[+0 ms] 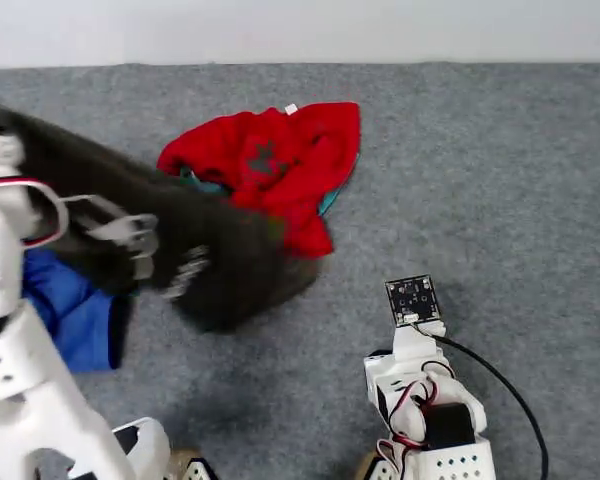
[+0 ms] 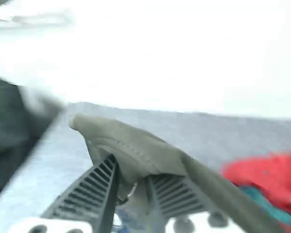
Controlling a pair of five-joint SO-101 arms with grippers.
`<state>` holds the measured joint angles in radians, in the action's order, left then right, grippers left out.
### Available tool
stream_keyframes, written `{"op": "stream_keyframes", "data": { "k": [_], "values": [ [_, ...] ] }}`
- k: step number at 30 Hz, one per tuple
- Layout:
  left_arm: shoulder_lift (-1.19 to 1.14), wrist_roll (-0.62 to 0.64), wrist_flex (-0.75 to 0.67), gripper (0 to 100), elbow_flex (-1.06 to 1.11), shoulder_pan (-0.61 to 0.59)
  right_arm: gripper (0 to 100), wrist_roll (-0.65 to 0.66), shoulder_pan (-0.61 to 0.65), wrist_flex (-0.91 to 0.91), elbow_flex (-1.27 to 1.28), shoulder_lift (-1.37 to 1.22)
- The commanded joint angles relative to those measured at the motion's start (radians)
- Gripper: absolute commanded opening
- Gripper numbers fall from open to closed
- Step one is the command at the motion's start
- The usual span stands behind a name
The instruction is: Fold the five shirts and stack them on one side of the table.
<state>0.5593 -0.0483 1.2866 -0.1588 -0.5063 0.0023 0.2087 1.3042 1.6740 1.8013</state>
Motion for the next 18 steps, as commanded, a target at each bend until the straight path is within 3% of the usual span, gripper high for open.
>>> {"op": "stream_keyframes", "data": {
  "k": [1, 7, 11, 15, 18],
  "values": [
    [0.032, 0.003, -0.095, 1, -0.028, -0.143, 1.0, 0.009, -0.012, 0.004, 0.011, 0.01],
    [0.032, -0.044, -0.318, 1, 0.124, -0.336, 1.0, 0.009, -0.012, 0.004, 0.011, 0.01],
    [0.032, -0.061, -0.42, 1, 0.231, -0.393, 1.0, 0.009, -0.012, 0.004, 0.011, 0.01],
    [0.038, -0.203, -0.425, 2, 0.315, -0.39, 1.0, 0.009, -0.012, 0.004, 0.011, 0.01],
    [0.04, -0.322, -0.339, 13, 0.338, -0.379, 1.0, 0.009, -0.012, 0.004, 0.011, 0.01]
  ]
}}
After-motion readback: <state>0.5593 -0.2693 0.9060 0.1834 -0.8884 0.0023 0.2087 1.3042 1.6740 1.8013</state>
